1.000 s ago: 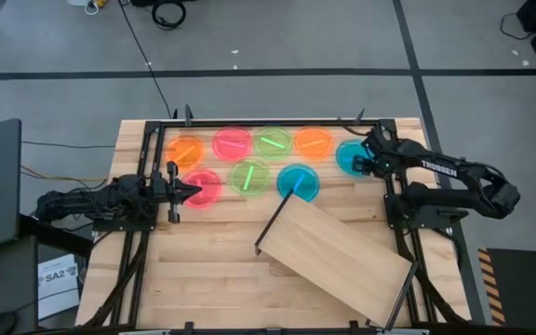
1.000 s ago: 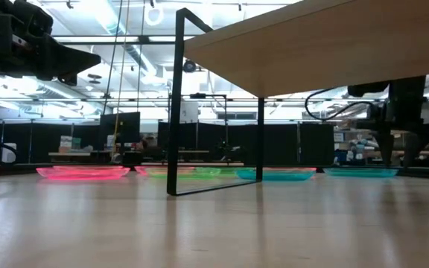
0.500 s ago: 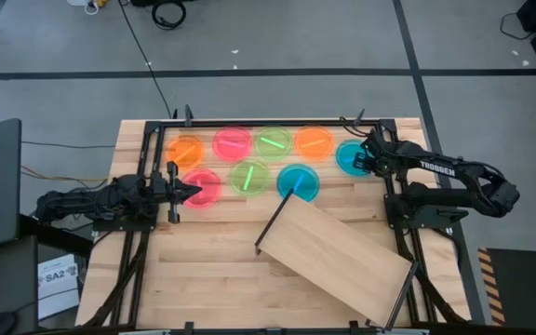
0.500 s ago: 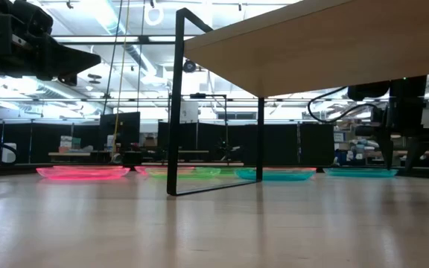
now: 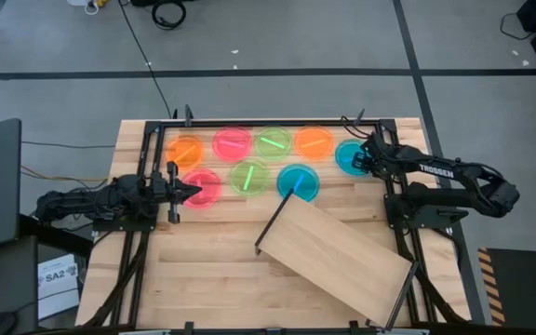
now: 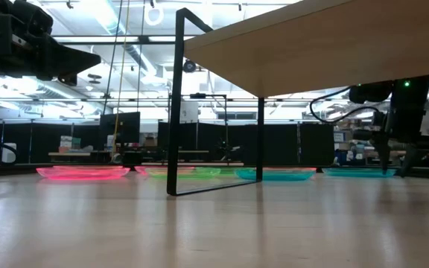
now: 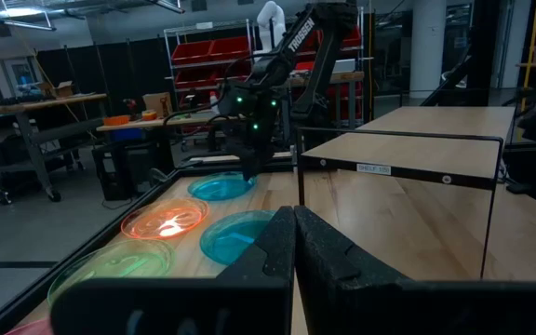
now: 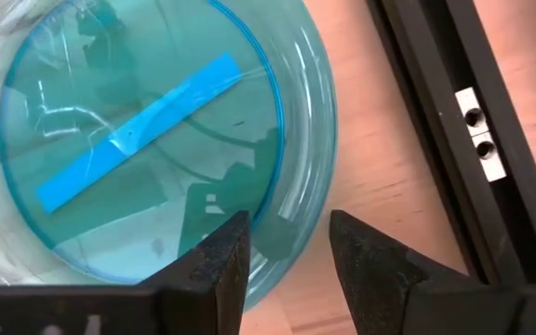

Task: Place and stack plates onto a shelf
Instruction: Put the top right transparent blue plate on the shelf

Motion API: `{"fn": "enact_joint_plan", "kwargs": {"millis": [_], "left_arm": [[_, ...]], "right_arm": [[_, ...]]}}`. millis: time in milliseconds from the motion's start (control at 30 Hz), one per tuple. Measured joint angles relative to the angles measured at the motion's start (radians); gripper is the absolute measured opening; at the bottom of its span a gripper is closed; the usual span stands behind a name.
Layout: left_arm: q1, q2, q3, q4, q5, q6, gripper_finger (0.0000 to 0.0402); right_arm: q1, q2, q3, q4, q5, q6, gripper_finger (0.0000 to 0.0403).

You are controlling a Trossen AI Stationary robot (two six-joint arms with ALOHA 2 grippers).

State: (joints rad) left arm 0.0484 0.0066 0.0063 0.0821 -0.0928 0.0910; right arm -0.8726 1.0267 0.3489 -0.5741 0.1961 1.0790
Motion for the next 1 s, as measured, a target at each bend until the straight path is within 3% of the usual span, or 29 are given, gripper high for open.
{"fn": "enact_joint_plan", "kwargs": {"millis": [667, 1000], "left_arm": [[0.0, 0.0, 0.0, 0.0, 0.0, 0.0, 0.0009], [0.0, 0.0, 0.0, 0.0, 0.0, 0.0, 0.0009]], "right_arm": [[0.0, 0.002, -0.003, 0.038, 0.031, 0.003, 0.0018], [0.0, 0.002, -0.003, 0.043, 0.028, 0.002, 0.0011]]}}
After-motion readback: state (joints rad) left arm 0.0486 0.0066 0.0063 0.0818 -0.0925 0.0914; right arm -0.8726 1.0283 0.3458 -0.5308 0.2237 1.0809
